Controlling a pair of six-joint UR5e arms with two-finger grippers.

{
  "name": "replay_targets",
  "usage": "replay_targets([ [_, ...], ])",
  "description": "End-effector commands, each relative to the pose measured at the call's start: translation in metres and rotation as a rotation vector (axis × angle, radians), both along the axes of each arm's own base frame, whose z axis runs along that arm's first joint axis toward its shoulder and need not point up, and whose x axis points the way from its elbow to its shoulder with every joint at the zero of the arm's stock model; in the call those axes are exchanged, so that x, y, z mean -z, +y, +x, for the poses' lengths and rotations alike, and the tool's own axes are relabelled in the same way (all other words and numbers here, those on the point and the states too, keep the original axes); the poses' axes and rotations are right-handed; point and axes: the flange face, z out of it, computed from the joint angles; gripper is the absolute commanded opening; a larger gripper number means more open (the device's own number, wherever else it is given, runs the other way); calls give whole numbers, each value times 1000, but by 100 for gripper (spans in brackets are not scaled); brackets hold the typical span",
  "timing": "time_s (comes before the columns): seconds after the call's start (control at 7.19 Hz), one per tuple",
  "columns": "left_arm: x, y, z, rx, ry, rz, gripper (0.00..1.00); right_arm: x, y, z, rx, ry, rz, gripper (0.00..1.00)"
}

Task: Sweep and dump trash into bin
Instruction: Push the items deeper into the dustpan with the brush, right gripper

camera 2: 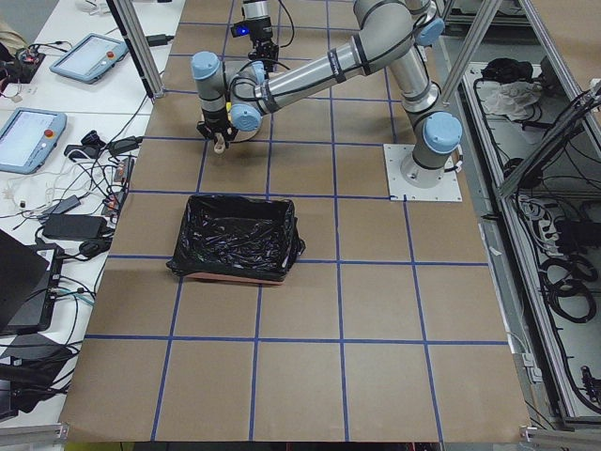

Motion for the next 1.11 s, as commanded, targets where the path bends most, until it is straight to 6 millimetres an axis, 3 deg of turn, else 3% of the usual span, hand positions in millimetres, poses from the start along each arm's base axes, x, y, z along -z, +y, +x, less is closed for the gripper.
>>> replay_targets([
  [0.0, -2, 0, 2, -6, 41, -8, 26, 9, -6, -42, -100, 168, 7, 0],
  [0.42, -13, -1, 53, -72, 116, -33, 26, 7, -23, -145, -224, 348, 4, 0],
  [0.7, -37, 4, 79, -88, 116, -30, 25, 7, -34, -243, -344, 374, -18, 0],
  [0.97, -77, 21, 112, -91, 119, -10, 24, 17, -51, -339, -370, 328, -15, 0],
])
